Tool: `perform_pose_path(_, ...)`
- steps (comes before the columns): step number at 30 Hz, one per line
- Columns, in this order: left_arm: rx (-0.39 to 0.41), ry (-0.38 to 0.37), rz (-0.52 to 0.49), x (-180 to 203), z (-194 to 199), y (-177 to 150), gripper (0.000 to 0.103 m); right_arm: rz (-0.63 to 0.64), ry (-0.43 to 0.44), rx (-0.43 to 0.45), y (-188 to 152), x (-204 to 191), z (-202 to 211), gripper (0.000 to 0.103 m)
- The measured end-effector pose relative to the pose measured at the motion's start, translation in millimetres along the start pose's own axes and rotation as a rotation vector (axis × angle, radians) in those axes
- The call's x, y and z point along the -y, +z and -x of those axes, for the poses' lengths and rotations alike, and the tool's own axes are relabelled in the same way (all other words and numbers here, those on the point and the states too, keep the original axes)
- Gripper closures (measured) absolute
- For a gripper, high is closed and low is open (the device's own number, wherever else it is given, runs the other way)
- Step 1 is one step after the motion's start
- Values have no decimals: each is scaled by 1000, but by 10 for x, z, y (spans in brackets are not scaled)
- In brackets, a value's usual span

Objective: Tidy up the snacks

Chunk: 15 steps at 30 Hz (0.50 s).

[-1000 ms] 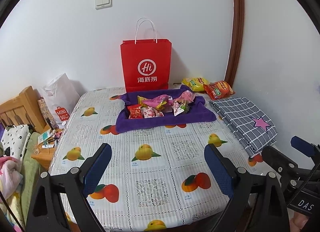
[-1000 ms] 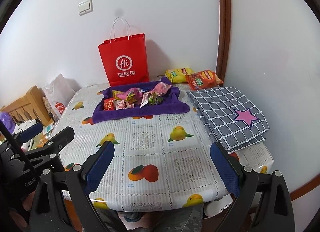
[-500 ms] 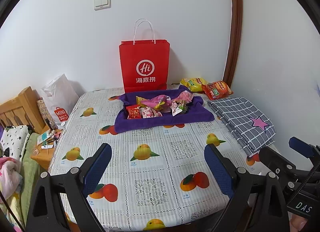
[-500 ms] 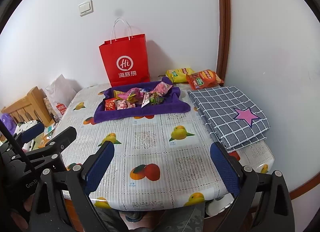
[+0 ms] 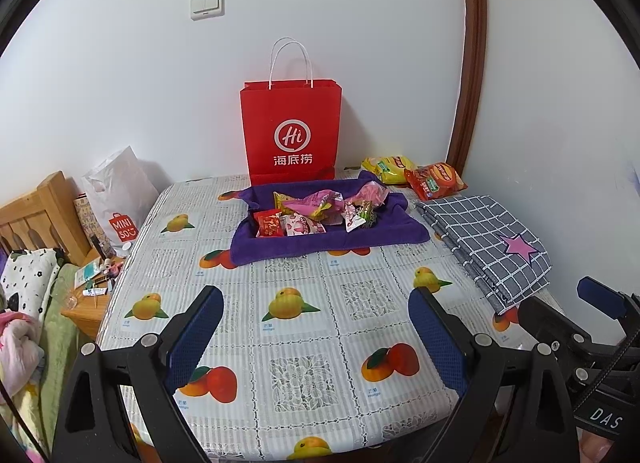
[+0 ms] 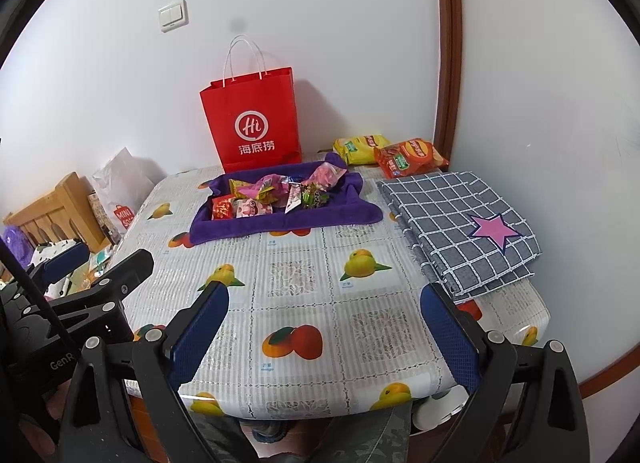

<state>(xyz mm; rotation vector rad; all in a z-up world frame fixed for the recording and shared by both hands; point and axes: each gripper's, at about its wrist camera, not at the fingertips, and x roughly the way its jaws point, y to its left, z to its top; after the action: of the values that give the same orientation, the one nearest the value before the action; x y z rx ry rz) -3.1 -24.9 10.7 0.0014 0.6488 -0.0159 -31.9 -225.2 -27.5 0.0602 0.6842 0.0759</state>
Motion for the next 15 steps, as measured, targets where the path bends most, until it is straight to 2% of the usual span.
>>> perform_pose_path(15, -3, -3, -1, -8, 9, 3, 9, -5, 2, 0, -4, 4, 6, 7)
